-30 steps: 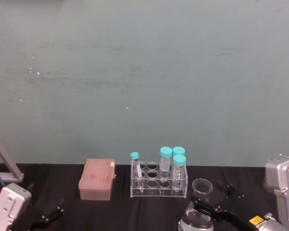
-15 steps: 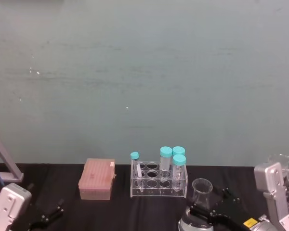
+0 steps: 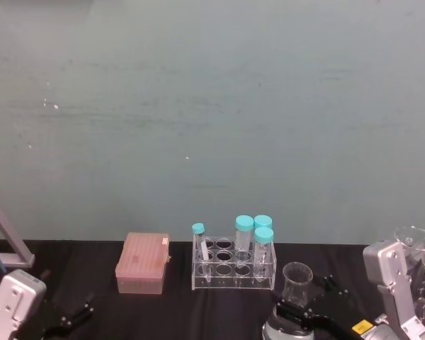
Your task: Pick up the beaker with the right gripper, shake it three times, and then put it down.
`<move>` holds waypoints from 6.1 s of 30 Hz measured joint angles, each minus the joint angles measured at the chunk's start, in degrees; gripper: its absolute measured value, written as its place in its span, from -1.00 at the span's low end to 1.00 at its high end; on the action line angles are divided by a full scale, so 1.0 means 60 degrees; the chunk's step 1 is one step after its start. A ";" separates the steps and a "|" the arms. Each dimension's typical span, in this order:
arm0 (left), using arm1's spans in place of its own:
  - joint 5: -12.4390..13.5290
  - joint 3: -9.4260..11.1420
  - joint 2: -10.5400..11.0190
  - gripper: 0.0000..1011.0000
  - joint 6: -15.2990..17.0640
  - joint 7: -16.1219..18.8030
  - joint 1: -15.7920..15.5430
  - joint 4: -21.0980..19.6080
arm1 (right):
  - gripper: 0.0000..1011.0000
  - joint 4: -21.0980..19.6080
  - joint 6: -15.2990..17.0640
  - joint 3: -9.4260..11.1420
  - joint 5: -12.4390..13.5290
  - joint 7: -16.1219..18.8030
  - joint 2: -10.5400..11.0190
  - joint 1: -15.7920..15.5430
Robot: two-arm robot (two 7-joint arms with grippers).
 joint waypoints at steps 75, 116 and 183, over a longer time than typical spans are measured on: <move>0.0000 0.0000 0.0000 0.98 0.0000 0.0000 0.0000 0.0000 | -0.09 0.0547 0.0021 0.0177 -0.0685 0.0326 -0.0563 0.0252; 0.0000 0.0000 0.0000 0.98 0.0000 0.0000 -0.0001 -0.0001 | -0.09 -0.0745 0.1946 0.1621 0.2530 0.0508 -0.1360 0.0107; 0.0000 0.0000 0.0000 0.98 0.0000 0.0000 -0.0001 0.0000 | -0.09 -0.0298 -0.2249 0.0037 -0.4376 0.0544 0.0676 0.0516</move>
